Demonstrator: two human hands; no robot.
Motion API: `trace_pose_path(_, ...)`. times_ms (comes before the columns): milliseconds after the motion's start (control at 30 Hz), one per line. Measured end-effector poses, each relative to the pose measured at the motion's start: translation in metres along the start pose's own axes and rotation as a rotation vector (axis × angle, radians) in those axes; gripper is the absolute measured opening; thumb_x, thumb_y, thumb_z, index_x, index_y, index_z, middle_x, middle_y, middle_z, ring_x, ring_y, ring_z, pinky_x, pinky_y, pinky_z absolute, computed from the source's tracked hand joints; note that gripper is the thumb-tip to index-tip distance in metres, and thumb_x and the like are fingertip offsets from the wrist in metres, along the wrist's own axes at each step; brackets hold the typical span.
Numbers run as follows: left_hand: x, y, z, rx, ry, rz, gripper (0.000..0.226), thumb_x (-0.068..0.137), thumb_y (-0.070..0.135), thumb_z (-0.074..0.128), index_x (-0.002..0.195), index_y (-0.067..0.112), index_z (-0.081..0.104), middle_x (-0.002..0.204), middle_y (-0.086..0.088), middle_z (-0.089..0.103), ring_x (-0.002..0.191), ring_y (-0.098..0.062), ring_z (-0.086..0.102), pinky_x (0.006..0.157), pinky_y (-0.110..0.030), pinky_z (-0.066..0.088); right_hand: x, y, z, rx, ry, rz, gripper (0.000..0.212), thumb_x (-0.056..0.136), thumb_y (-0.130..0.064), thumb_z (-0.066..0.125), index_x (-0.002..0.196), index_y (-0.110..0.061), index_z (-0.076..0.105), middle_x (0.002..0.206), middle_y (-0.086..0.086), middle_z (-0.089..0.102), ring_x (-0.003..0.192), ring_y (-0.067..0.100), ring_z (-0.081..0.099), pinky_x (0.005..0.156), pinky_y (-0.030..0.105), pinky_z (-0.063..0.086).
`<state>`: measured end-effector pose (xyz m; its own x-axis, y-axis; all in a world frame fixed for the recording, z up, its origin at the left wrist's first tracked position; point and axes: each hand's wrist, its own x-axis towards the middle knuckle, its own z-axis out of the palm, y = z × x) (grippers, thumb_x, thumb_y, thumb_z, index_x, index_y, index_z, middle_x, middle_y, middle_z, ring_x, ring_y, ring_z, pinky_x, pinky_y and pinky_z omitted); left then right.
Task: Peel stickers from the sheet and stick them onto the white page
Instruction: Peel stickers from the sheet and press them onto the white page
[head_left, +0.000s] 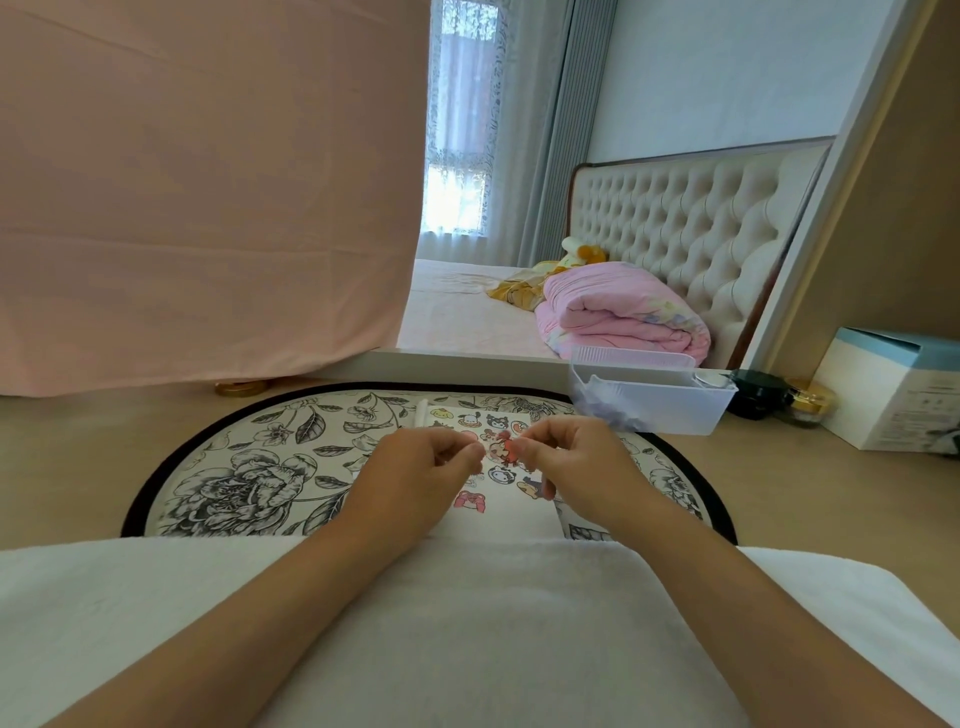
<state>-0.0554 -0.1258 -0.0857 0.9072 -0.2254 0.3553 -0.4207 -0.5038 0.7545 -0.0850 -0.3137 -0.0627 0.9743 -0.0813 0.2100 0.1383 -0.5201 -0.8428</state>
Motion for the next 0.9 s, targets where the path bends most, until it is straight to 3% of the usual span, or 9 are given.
trace_pose_path(67, 0.001, -0.004, -0.002, 0.075, 0.017, 0.018, 0.02, 0.094, 0.036, 0.064, 0.112, 0.034, 0.073, 0.088, 0.023, 0.071, 0.083, -0.003, 0.065, 0.083, -0.026, 0.053, 0.002, 0.004, -0.004, -0.039, 0.037, 0.052, 0.018, 0.094, -0.028, 0.07, 0.079, -0.017, 0.071, 0.057, -0.007, 0.059, 0.041, 0.001, 0.049, 0.046, 0.014, 0.04)
trace_pose_path(133, 0.001, -0.014, -0.004, 0.311, -0.026, 0.184, 0.037, 0.092, 0.041, 0.064, 0.129, 0.037, 0.063, 0.112, 0.023, 0.067, 0.11, -0.005, 0.057, 0.098, -0.034, 0.047, 0.002, 0.008, -0.005, -0.088, -0.025, 0.126, 0.021, 0.094, -0.033, 0.069, 0.081, -0.017, 0.073, 0.059, -0.006, 0.059, 0.045, 0.004, 0.047, 0.048, 0.016, 0.039)
trace_pose_path(233, -0.001, -0.023, 0.0, 0.5, -0.144, 0.313, 0.044, 0.091, 0.052, 0.059, 0.132, 0.037, 0.06, 0.133, 0.021, 0.058, 0.128, -0.007, 0.045, 0.11, -0.033, 0.034, -0.001, 0.01, 0.0, -0.169, -0.137, 0.236, 0.025, 0.089, -0.041, 0.073, 0.082, -0.018, 0.076, 0.06, -0.011, 0.058, 0.052, 0.004, 0.048, 0.054, 0.019, 0.04)
trace_pose_path(433, 0.001, -0.027, 0.003, 0.519, -0.196, 0.291, 0.042, 0.094, 0.057, 0.051, 0.131, 0.039, 0.06, 0.134, 0.024, 0.054, 0.13, -0.004, 0.04, 0.11, -0.029, 0.024, 0.004, 0.008, 0.006, -0.26, -0.14, 0.277, 0.037, 0.089, -0.041, 0.074, 0.087, -0.004, 0.076, 0.054, -0.013, 0.053, 0.05, 0.006, 0.046, 0.054, 0.023, 0.04)
trace_pose_path(567, 0.002, -0.029, 0.005, 0.524, -0.204, 0.279, 0.042, 0.095, 0.057, 0.05, 0.131, 0.038, 0.06, 0.134, 0.023, 0.054, 0.13, -0.005, 0.041, 0.111, -0.031, 0.024, 0.003, 0.006, 0.005, -0.278, -0.164, 0.258, 0.029, 0.091, -0.039, 0.072, 0.073, -0.016, 0.072, 0.059, -0.013, 0.054, 0.054, 0.002, 0.048, 0.055, 0.022, 0.038)
trace_pose_path(767, 0.001, -0.028, 0.006, 0.53, -0.207, 0.287, 0.042, 0.095, 0.057, 0.049, 0.132, 0.038, 0.059, 0.135, 0.023, 0.053, 0.131, -0.005, 0.04, 0.113, -0.032, 0.024, 0.006, 0.009, 0.009, -0.371, -0.134, 0.227, 0.031, 0.089, -0.04, 0.073, 0.074, -0.013, 0.075, 0.045, -0.012, 0.052, 0.032, -0.001, 0.044, 0.045, 0.02, 0.038)
trace_pose_path(900, 0.0, -0.027, 0.005, 0.514, -0.194, 0.348, 0.04, 0.096, 0.051, 0.052, 0.133, 0.037, 0.058, 0.136, 0.021, 0.054, 0.132, -0.006, 0.04, 0.112, -0.031, 0.025, 0.005, 0.01, 0.012, -0.442, -0.109, 0.189, 0.028, 0.088, -0.041, 0.073, 0.075, -0.017, 0.075, 0.056, -0.008, 0.058, 0.037, 0.002, 0.049, 0.041, 0.017, 0.037)
